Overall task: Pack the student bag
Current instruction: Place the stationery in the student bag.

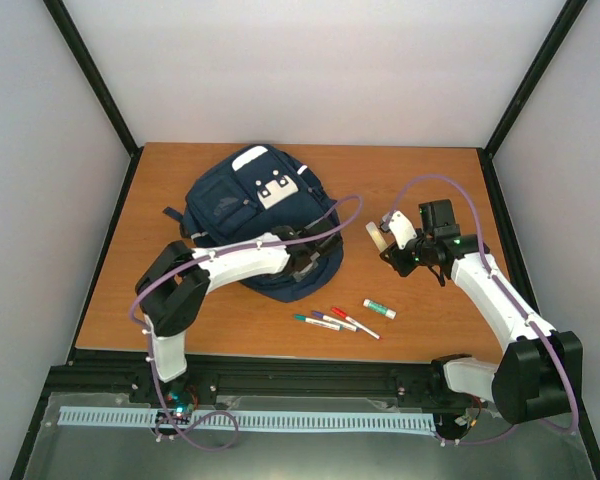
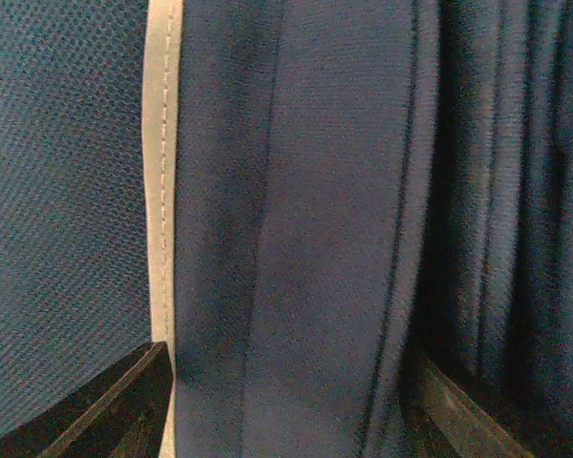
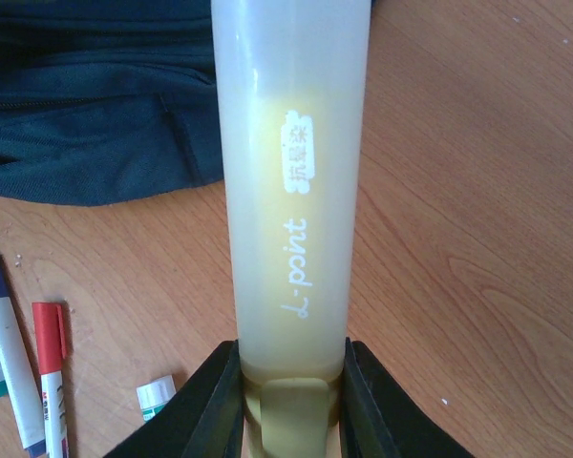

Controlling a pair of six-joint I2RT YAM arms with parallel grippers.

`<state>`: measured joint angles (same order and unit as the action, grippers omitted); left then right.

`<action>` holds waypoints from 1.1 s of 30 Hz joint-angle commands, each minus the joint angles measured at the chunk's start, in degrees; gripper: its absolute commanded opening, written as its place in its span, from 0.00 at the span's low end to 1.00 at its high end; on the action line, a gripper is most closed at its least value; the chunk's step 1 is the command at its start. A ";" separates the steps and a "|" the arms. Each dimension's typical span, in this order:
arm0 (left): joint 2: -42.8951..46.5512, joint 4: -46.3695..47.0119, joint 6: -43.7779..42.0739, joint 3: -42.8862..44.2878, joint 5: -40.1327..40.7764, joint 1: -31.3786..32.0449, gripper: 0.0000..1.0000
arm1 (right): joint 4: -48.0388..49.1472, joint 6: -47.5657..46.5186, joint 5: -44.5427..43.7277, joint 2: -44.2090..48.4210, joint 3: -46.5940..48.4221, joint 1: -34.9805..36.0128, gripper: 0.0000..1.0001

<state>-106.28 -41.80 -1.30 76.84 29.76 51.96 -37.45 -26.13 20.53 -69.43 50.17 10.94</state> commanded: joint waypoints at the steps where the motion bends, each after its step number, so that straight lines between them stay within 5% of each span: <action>1: -1.72 -2.07 0.34 3.04 9.64 0.74 0.66 | 1.07 -0.58 0.77 0.71 -0.40 -0.40 0.09; 11: 1.98 -2.32 -1.64 5.84 17.68 0.59 0.54 | 1.05 -0.50 0.56 0.61 -0.42 -0.39 0.09; 19: 2.90 -3.36 -1.99 6.28 16.30 -1.14 0.36 | 0.93 -0.50 0.60 0.58 -0.51 -0.39 0.09; 25: -0.25 -4.51 -1.57 5.81 14.26 -1.18 0.53 | 0.93 -0.44 0.55 0.44 -0.51 -0.40 0.10; 33: -4.58 -3.43 -2.21 5.96 15.11 -1.16 0.54 | 0.87 -0.44 0.81 0.40 -0.60 -0.40 0.10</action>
<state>-108.49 -45.04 -3.01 81.06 42.92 51.75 -37.45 -26.13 20.56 -69.43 50.17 10.94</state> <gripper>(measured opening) 0.547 0.234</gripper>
